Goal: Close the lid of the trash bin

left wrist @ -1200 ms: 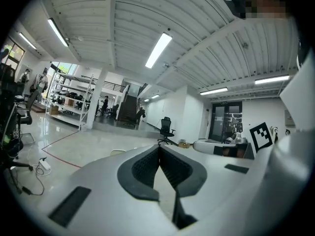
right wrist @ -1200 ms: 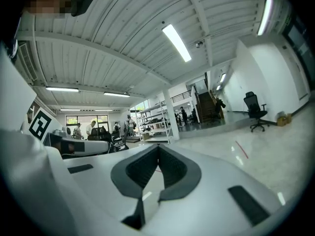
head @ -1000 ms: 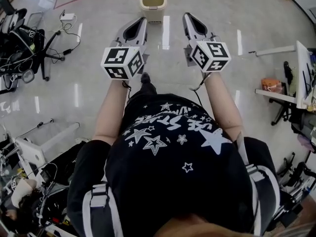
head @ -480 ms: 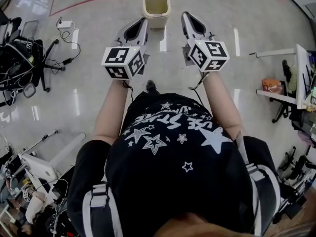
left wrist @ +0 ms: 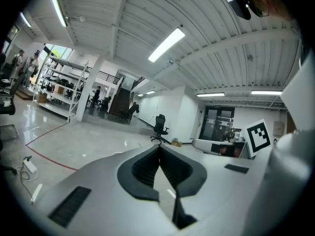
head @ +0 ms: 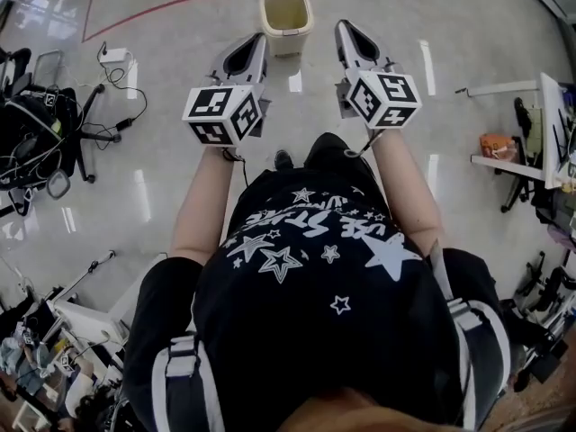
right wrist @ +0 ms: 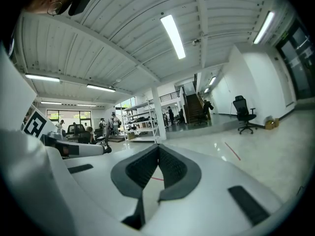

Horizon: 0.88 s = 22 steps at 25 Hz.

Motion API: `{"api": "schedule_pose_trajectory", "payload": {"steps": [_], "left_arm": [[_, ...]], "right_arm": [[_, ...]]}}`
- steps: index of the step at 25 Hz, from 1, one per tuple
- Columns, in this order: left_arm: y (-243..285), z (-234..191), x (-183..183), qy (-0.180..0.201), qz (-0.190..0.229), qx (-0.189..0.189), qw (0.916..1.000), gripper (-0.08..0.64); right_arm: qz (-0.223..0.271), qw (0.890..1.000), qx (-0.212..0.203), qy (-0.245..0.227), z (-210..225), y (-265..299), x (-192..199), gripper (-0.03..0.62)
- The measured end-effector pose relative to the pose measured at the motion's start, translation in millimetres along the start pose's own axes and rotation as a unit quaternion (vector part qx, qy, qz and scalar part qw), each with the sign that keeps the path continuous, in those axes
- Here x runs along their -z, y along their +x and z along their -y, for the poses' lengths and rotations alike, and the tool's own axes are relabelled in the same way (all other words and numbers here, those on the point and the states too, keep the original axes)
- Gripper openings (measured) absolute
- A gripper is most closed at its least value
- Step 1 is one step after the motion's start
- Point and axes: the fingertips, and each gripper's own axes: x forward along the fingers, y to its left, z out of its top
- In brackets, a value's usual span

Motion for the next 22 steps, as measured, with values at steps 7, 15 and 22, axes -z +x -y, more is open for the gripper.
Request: {"api": "schedule_pose_trajectory", "payload": {"steps": [7,15,22], "left_arm": [[24.1,-8.7,6.1,0.0,-0.012,-0.006,0.9999,0.012],[75.2,-35.2,-5.1,0.007,-0.016,-0.029,0.9994,0.012],[148.2,-52.5,-14.2,0.006,-0.021,-0.046,0.9987,0.012]], "right_arm": [[-0.007,1.0,-0.006,0.009,16.1,24.6,6.6,0.006],[0.003,0.999,-0.033,0.015,46.9,97.5,-14.9,0.006],[-0.009,0.999,-0.048,0.022,98.7,157.3,-26.1,0.006]]}}
